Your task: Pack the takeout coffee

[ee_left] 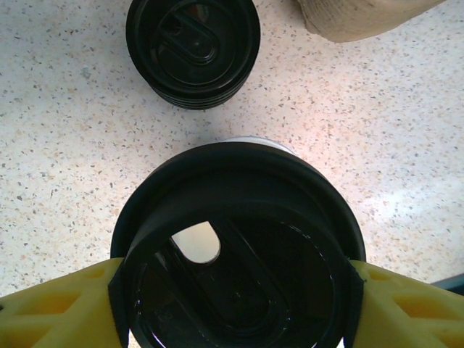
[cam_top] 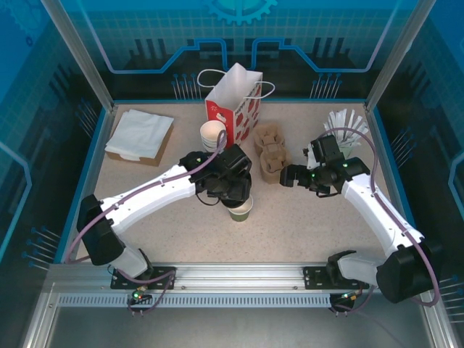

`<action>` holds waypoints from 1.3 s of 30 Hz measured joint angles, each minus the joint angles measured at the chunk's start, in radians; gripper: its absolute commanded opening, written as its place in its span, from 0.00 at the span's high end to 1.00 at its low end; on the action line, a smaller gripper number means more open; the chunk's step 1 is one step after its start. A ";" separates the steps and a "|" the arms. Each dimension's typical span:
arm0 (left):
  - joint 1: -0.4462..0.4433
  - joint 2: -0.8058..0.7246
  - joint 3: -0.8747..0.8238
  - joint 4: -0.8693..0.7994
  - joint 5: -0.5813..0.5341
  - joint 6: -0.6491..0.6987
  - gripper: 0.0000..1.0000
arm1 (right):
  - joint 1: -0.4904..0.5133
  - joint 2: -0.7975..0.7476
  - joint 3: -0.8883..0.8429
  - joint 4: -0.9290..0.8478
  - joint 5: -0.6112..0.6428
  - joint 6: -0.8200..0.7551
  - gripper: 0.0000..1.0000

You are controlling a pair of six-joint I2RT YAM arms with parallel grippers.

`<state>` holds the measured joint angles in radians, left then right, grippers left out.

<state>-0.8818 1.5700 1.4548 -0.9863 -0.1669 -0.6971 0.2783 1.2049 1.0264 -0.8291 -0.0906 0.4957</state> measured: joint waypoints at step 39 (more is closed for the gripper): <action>-0.034 0.154 0.019 -0.004 -0.013 0.001 0.25 | 0.000 0.014 -0.026 0.029 0.005 0.014 0.00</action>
<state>-0.9157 1.7237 1.4742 -0.9901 -0.1795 -0.6964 0.2783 1.2186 1.0004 -0.7998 -0.0860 0.5095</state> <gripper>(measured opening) 0.753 0.999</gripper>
